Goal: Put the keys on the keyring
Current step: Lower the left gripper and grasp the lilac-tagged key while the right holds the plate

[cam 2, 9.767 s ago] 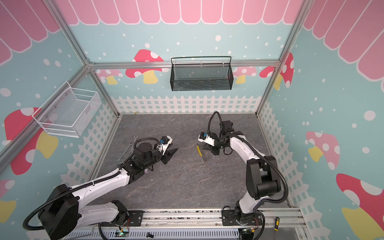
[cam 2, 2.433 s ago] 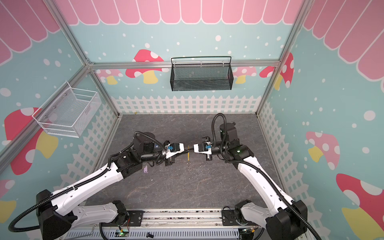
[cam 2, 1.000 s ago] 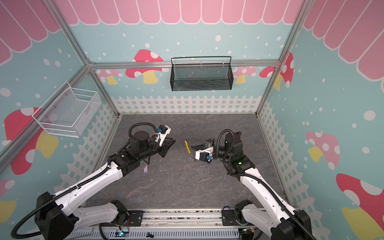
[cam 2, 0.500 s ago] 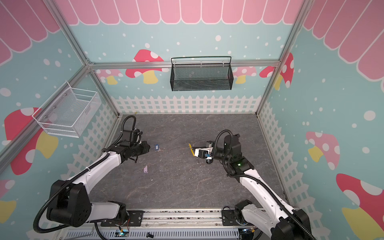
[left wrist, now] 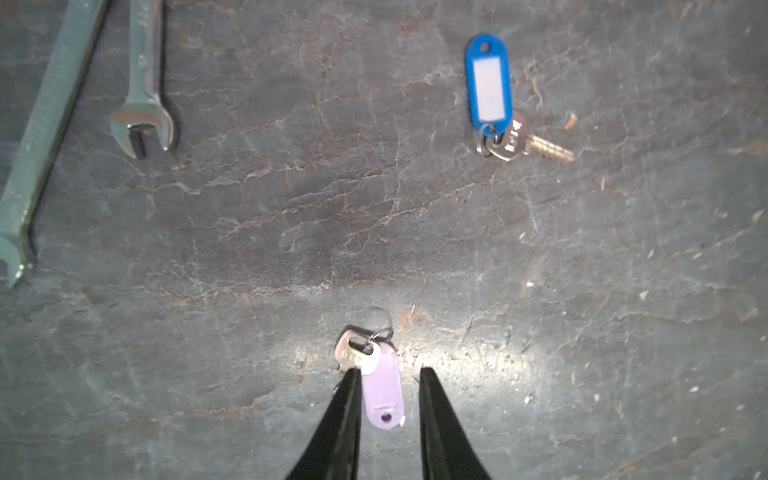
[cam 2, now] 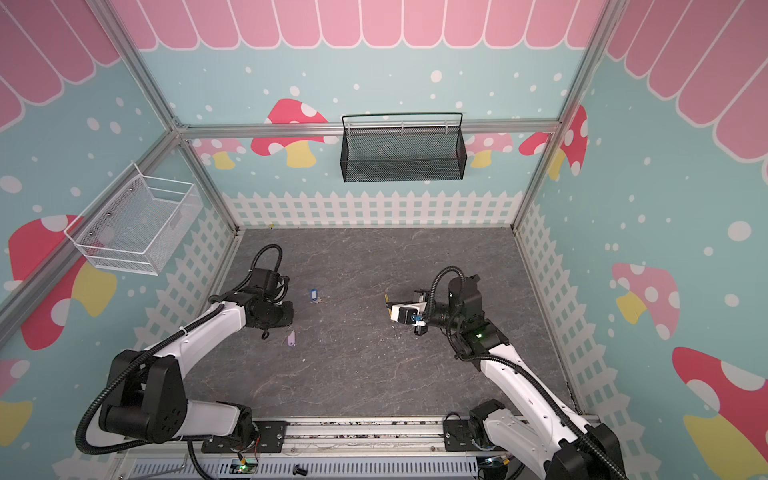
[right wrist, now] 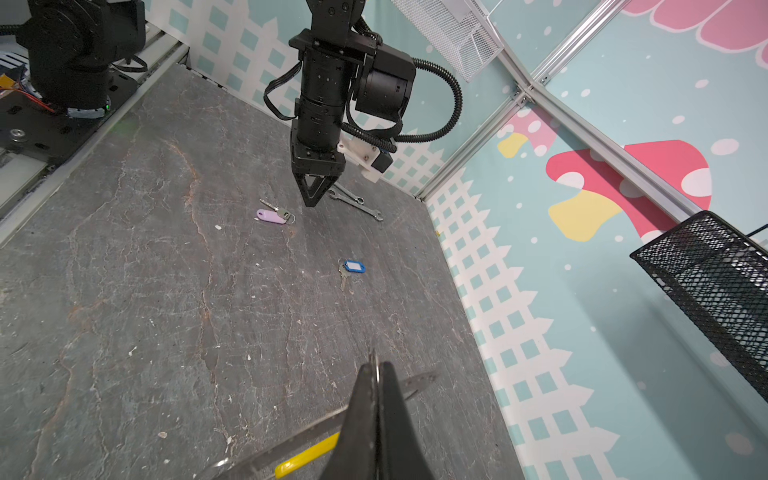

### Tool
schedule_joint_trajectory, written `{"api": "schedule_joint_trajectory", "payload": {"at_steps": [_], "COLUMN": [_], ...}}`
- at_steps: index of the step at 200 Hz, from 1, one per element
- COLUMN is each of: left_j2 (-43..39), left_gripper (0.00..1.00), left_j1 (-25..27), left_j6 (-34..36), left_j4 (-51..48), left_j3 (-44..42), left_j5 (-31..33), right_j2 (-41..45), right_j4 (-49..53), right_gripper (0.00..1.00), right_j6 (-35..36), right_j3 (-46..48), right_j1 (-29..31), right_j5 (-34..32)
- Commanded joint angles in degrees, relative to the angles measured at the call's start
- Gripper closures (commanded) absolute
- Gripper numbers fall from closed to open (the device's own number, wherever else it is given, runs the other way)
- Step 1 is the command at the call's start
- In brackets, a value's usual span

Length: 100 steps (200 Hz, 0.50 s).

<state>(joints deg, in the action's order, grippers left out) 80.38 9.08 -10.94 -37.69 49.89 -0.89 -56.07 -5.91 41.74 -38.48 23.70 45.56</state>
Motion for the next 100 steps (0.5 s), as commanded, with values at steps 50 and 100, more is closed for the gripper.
{"api": "schedule_joint_trajectory", "payload": {"at_steps": [50,100], "left_j2": [11.3,16.1], "left_gripper": [0.74,0.71], "left_j1": [0.5,0.6], "left_j6": [16.7,17.3], "left_j4": [-10.1,-11.6], "left_j3": [8.5,10.1], "left_j5": [2.2,0.9], "right_j2": [1.1,1.1], "right_j4": [3.0,4.1], "right_gripper": [1.0,1.0], "right_j6": [3.6,4.3], "right_j3": [0.3,0.1], "right_j1": [0.3,0.3], "right_j5": [1.5,1.5]}}
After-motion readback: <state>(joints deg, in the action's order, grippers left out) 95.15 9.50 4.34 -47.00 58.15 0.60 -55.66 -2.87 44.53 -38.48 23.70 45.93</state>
